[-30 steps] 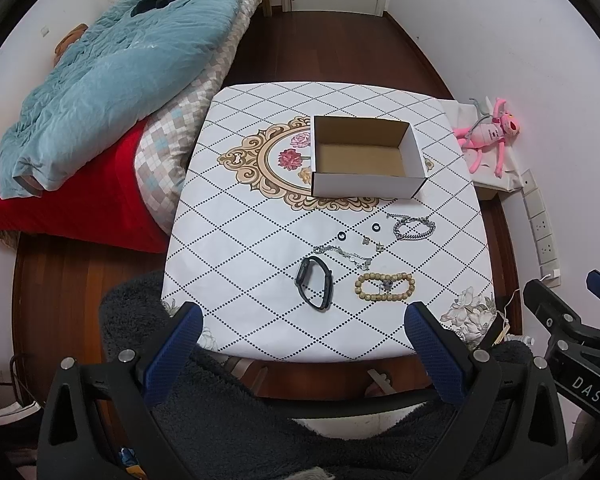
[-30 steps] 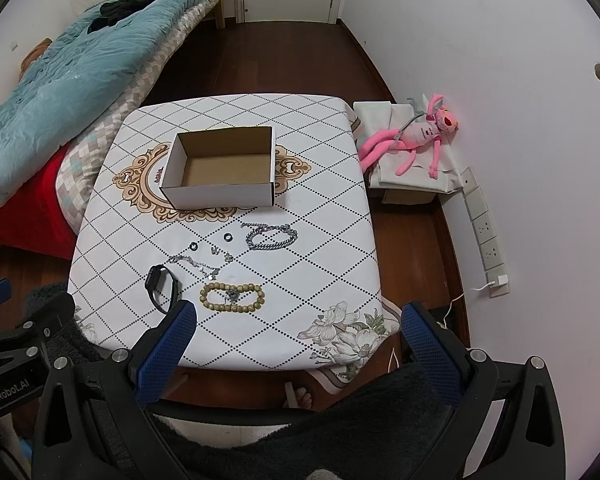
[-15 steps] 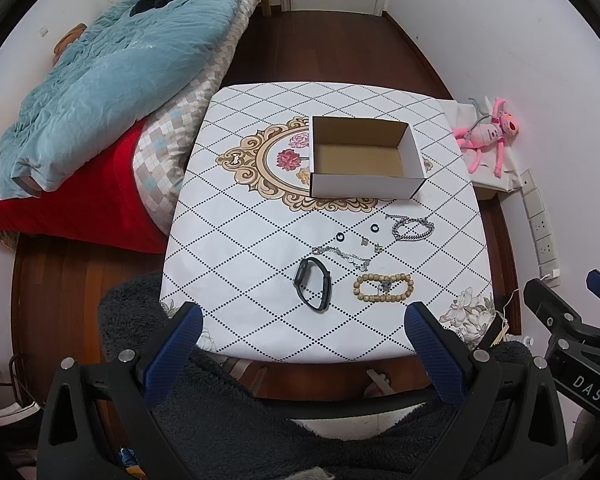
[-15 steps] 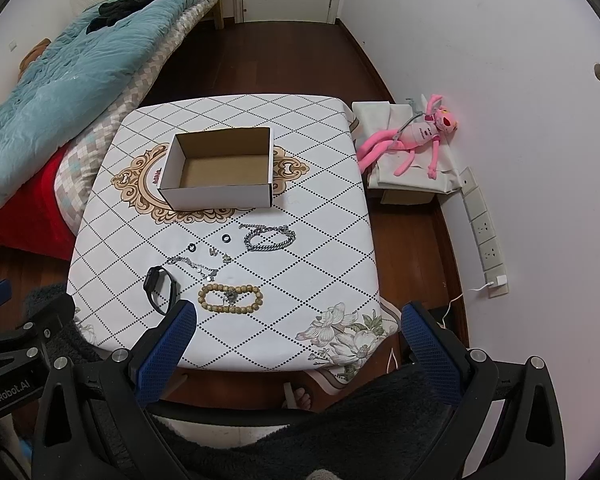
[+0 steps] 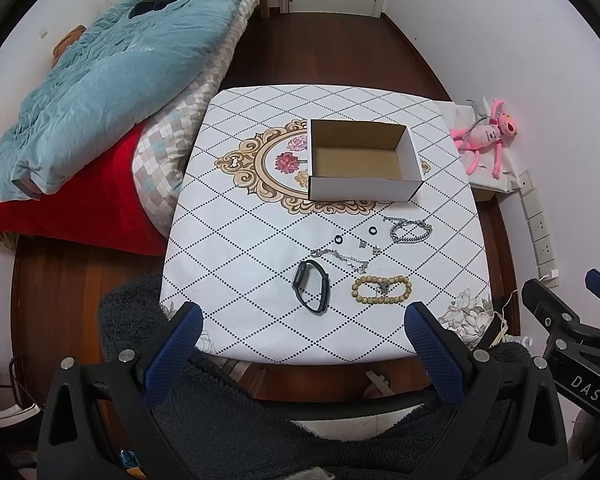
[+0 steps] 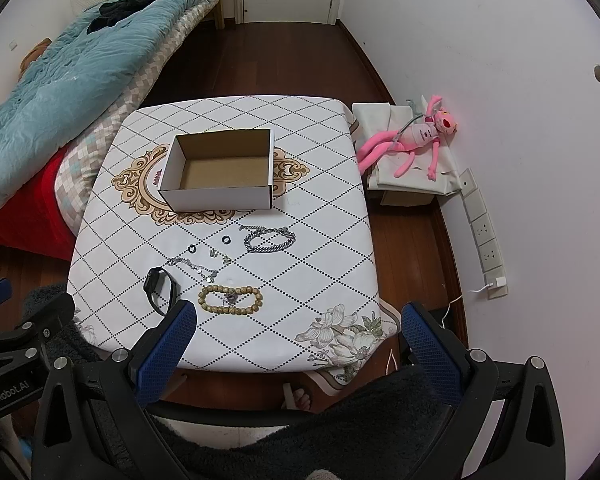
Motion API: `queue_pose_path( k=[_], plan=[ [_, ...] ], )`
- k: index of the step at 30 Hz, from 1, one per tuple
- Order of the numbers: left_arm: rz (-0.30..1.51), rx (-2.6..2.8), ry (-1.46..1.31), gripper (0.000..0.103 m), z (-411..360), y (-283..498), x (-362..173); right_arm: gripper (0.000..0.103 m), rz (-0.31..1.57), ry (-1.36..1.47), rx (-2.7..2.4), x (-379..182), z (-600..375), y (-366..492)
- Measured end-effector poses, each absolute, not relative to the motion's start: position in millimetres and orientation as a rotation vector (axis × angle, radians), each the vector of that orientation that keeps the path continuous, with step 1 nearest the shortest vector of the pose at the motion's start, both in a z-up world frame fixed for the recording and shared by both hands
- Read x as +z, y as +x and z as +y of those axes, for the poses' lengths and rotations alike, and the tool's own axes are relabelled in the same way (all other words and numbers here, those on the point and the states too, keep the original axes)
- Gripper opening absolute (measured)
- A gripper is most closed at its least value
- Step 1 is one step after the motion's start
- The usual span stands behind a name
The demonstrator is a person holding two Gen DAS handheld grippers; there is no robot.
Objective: Organize jewelry
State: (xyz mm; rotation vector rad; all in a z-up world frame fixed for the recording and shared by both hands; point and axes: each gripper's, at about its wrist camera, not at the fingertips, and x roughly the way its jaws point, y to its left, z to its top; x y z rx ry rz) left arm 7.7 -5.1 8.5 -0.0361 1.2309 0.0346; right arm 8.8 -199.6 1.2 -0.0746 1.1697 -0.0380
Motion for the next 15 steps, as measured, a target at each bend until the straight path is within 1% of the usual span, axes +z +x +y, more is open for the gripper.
queue_pose_path(
  k=[9, 15],
  plan=[
    [1.225, 0.026, -0.032, 0.103, -6, 10, 8, 0.103, 1.161, -0.067, -0.04, 5, -203, 13],
    [1.176, 0.092, 0.011, 0.103, 2, 41, -13, 0.103, 1.154, -0.009, -0.052, -8, -208, 30]
  ],
)
